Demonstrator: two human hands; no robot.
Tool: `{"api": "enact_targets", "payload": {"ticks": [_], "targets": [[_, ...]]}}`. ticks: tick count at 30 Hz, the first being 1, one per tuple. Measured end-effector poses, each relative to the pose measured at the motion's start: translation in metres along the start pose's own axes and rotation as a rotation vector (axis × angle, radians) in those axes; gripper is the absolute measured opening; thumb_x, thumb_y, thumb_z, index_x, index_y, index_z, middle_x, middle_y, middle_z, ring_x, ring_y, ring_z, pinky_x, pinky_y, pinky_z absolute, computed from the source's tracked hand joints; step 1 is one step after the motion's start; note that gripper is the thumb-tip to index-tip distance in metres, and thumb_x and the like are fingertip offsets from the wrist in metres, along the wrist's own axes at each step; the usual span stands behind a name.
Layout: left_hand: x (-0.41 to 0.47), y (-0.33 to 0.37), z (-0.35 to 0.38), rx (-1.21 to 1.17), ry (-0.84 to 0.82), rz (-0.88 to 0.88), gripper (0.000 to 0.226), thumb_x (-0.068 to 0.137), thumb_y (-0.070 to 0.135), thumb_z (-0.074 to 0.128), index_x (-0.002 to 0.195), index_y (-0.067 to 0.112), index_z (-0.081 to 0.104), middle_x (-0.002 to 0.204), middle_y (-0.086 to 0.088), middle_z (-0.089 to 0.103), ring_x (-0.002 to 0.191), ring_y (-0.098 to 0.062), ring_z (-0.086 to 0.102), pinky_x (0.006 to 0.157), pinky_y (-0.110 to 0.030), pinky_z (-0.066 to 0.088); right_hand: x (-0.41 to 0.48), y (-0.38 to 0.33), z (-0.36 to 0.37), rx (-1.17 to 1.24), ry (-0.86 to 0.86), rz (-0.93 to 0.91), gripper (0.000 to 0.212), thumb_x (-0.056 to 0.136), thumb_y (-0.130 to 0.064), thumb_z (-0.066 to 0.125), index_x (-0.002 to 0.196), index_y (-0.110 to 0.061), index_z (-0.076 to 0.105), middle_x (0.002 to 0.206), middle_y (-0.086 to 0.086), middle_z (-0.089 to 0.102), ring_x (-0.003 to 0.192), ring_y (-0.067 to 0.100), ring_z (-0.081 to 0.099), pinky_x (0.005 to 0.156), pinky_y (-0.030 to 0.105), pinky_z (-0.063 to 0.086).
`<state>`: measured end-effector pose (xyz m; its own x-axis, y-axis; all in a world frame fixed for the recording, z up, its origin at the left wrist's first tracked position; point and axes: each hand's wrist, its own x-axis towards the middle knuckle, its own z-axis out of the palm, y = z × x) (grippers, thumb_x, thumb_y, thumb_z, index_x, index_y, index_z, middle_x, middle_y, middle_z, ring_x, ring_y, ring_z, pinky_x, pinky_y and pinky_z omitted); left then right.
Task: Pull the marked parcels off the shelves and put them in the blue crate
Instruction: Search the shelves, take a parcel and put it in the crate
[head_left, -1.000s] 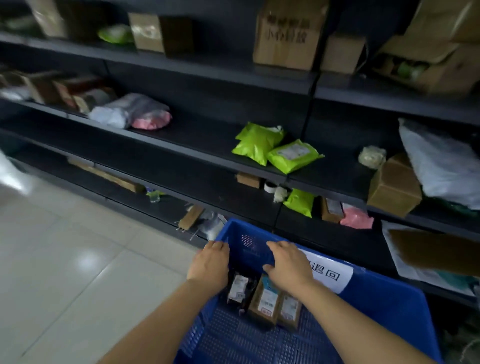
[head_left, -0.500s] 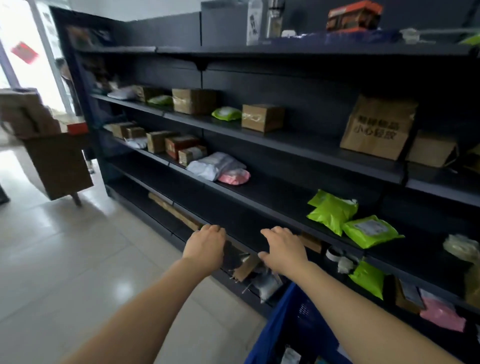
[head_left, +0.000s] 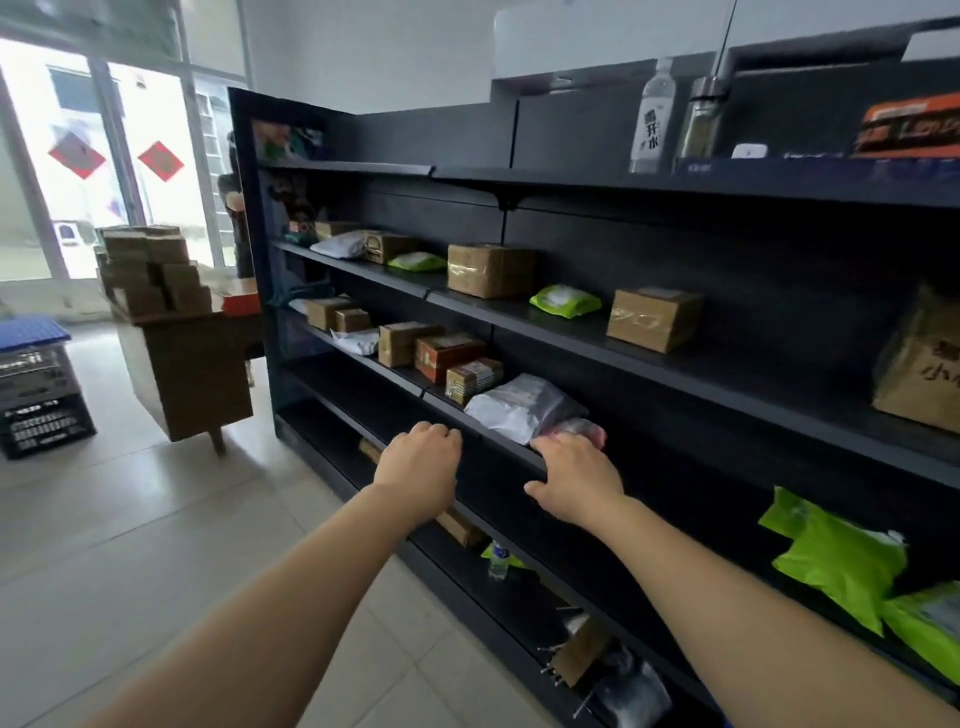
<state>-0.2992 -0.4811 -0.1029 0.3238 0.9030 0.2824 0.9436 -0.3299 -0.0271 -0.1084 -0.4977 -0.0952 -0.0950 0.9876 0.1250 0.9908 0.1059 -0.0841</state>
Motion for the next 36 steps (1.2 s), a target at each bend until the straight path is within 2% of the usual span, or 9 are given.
{"api": "enact_targets", "payload": {"ticks": [8, 20, 28, 36], "targets": [[0.099, -0.077, 0.014, 0.001, 0.05, -0.072, 0.04, 0.087, 0.025, 0.063, 0.125, 0.016, 0.052, 0.123, -0.002, 0.056, 0.118, -0.021, 0.049, 0.095, -0.035, 0.046, 0.139, -0.036, -0.008, -0.02, 0.06, -0.069, 0.057, 0.09, -0.042, 0.058, 0.139, -0.019, 0.042, 0.136, 0.008, 0.048, 0.128, 0.028, 0.041, 0.103, 0.04, 0.041], [0.269, -0.199, 0.028, -0.004, 0.144, -0.161, 0.034, 0.088, 0.023, 0.058, 0.121, 0.015, 0.052, 0.123, -0.003, 0.056, 0.118, -0.022, 0.049, 0.092, -0.035, 0.046, 0.36, -0.082, -0.01, 0.005, 0.106, -0.163, 0.054, 0.088, -0.043, 0.059, 0.135, -0.019, 0.047, 0.129, 0.007, 0.052, 0.124, 0.026, 0.045, 0.1, 0.04, 0.044], [0.38, -0.298, 0.052, 0.007, 0.165, -0.116, 0.041, 0.089, 0.022, 0.059, 0.127, 0.014, 0.051, 0.127, -0.004, 0.054, 0.122, -0.023, 0.047, 0.097, -0.036, 0.045, 0.5, -0.123, 0.001, -0.007, 0.136, -0.14, 0.055, 0.089, -0.042, 0.059, 0.138, -0.021, 0.045, 0.133, 0.006, 0.05, 0.127, 0.025, 0.044, 0.101, 0.04, 0.043], [0.498, -0.406, 0.067, 0.015, 0.161, -0.039, 0.033, 0.088, 0.018, 0.058, 0.121, 0.015, 0.053, 0.12, -0.004, 0.055, 0.118, -0.024, 0.049, 0.091, -0.036, 0.046, 0.641, -0.173, 0.007, -0.001, 0.168, -0.047, 0.057, 0.09, -0.043, 0.059, 0.14, -0.023, 0.043, 0.135, 0.006, 0.05, 0.126, 0.026, 0.045, 0.098, 0.039, 0.045]]}}
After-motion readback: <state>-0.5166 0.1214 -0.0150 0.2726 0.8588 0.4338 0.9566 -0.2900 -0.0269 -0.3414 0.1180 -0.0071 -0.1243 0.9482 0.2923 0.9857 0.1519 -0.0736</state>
